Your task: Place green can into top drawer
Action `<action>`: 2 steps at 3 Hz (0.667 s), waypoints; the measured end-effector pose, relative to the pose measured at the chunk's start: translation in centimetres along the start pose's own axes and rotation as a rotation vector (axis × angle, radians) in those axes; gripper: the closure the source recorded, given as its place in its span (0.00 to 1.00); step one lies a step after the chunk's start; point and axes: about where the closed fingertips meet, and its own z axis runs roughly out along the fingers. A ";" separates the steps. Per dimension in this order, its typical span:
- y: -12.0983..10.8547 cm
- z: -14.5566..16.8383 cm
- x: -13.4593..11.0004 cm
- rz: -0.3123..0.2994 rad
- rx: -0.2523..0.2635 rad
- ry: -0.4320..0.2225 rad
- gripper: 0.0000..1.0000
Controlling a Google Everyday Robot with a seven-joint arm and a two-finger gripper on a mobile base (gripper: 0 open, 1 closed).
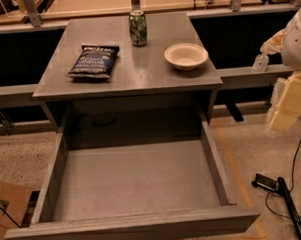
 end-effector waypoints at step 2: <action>-1.3 0.8 -2.2 0.026 0.024 -0.170 0.00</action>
Offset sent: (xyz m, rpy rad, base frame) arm 0.0685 0.0612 0.0221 0.4177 -0.2274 0.0839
